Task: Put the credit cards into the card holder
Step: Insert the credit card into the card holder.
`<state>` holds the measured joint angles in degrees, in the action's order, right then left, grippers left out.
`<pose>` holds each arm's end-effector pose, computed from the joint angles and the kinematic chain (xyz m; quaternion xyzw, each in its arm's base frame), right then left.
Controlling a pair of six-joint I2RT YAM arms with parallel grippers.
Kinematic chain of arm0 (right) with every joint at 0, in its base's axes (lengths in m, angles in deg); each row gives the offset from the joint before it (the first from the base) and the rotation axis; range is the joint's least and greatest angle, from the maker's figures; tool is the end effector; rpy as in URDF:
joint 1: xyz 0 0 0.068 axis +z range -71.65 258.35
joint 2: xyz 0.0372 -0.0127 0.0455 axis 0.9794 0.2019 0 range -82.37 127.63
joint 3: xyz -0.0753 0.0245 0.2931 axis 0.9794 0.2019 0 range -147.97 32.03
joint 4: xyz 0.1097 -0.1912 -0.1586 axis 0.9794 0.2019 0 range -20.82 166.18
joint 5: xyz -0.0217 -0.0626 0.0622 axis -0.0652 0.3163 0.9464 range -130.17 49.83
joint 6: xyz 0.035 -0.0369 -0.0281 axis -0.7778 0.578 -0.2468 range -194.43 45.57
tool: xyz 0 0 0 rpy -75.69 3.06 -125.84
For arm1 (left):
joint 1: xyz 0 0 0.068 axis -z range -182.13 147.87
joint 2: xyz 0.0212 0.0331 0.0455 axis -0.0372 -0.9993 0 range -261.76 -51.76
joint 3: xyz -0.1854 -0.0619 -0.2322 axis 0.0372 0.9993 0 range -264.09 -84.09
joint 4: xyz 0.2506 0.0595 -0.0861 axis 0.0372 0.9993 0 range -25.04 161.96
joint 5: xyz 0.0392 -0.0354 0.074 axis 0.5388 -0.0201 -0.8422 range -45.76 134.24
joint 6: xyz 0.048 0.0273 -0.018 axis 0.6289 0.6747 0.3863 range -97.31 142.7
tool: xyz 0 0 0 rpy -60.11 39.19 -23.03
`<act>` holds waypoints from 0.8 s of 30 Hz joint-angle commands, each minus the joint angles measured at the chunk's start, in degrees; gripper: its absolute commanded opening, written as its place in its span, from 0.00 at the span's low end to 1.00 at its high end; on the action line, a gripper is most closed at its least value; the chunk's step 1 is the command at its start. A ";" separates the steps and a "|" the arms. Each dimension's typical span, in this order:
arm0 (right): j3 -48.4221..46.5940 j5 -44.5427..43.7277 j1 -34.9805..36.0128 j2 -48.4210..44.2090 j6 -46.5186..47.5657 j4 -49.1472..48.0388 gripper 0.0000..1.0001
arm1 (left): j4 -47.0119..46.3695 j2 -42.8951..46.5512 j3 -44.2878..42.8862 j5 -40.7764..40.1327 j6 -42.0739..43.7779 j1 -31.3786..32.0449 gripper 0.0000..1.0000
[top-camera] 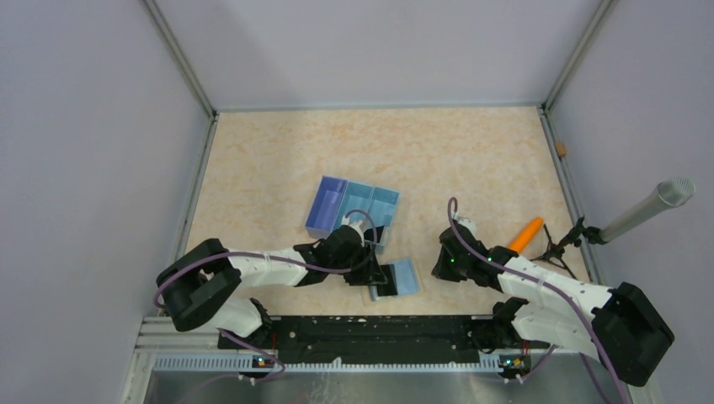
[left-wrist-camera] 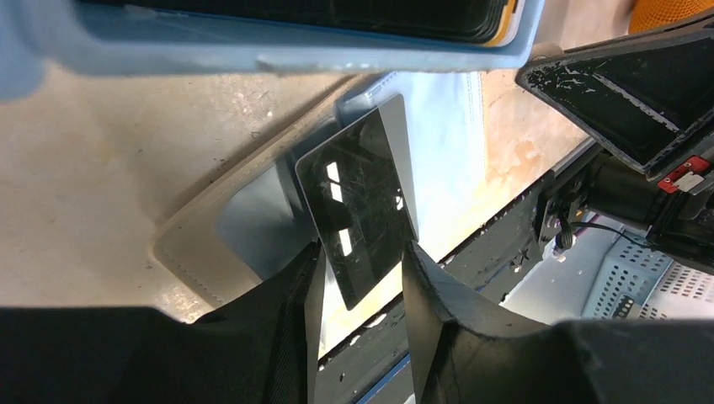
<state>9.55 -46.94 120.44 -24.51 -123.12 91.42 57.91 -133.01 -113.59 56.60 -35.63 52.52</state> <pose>0.1277 0.1087 0.1674 0.0716 0.9561 0.1584 0.2358 0.1443 -0.2188 0.1613 0.0120 0.9184 -0.3741 0.1285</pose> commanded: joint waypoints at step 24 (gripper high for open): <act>0.67 0.78 -0.42 -0.81 -0.87 -1.78 0.00 | 0.18 -1.45 -1.39 -6.61 -6.30 3.20 0.00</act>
<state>9.57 -46.96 120.44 -24.51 -123.14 91.33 59.39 -135.90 -115.93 54.83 -38.91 54.86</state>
